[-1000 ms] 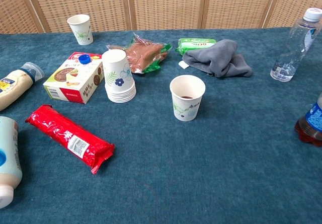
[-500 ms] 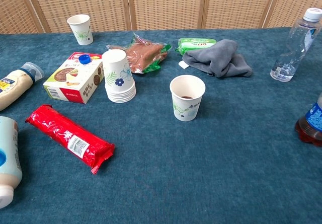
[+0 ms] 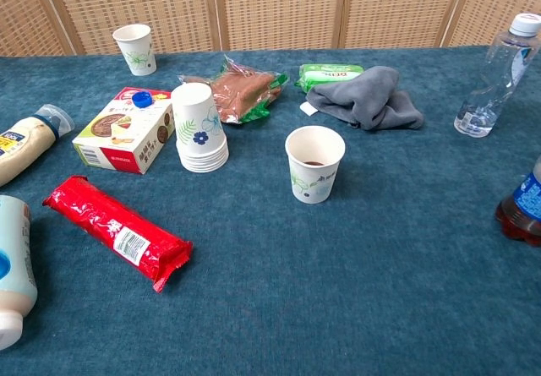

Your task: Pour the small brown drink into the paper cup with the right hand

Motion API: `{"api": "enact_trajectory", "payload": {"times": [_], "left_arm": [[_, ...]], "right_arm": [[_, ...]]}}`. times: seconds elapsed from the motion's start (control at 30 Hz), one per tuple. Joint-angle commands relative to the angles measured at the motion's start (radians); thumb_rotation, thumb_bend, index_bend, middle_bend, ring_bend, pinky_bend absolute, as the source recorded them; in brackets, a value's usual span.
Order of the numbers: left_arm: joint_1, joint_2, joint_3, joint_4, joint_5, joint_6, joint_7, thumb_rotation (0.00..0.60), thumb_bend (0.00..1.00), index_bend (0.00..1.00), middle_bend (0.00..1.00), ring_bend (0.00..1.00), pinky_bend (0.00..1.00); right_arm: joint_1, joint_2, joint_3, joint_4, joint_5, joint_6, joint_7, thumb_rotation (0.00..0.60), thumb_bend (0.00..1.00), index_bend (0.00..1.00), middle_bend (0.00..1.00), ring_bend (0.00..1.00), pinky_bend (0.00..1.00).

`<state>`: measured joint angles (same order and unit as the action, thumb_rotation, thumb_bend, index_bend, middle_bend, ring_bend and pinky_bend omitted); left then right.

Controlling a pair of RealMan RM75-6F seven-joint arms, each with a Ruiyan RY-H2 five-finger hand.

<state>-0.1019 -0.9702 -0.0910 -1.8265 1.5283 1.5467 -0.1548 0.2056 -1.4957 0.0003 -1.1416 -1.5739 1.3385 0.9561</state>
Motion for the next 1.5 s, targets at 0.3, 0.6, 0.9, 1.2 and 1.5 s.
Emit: {"api": "enact_trajectory", "payload": {"times": [0.3, 0.6, 0.9, 1.2, 1.5], "left_arm": [[-0.006, -0.006, 0.0, -0.005, -0.007, -0.012, 0.021, 0.6, 0.26, 0.0, 0.0, 0.0, 0.0], [-0.008, -0.008, 0.001, -0.007, -0.01, -0.018, 0.031, 0.6, 0.26, 0.0, 0.0, 0.0, 0.0], [-0.008, -0.006, 0.0, -0.005, -0.014, -0.019, 0.026, 0.6, 0.26, 0.0, 0.0, 0.0, 0.0], [-0.009, -0.006, 0.0, -0.004, -0.015, -0.02, 0.026, 0.6, 0.26, 0.0, 0.0, 0.0, 0.0], [-0.009, -0.007, 0.0, -0.004, -0.016, -0.022, 0.026, 0.6, 0.26, 0.0, 0.0, 0.0, 0.0]], "right_arm": [[0.0, -0.056, -0.005, 0.061, 0.001, 0.005, 0.13, 0.6, 0.0, 0.0, 0.0, 0.0, 0.0], [0.012, -0.083, -0.011, 0.078, -0.016, 0.011, 0.184, 0.6, 0.0, 0.0, 0.0, 0.0, 0.0], [0.015, -0.113, -0.01, 0.09, -0.012, 0.015, 0.199, 0.6, 0.0, 0.0, 0.0, 0.0, 0.0], [0.018, -0.153, 0.007, 0.111, 0.004, 0.024, 0.214, 0.6, 0.0, 0.0, 0.0, 0.0, 0.04], [0.001, -0.197, 0.017, 0.161, 0.025, 0.04, 0.241, 0.6, 0.26, 0.04, 0.15, 0.0, 0.23]]}}
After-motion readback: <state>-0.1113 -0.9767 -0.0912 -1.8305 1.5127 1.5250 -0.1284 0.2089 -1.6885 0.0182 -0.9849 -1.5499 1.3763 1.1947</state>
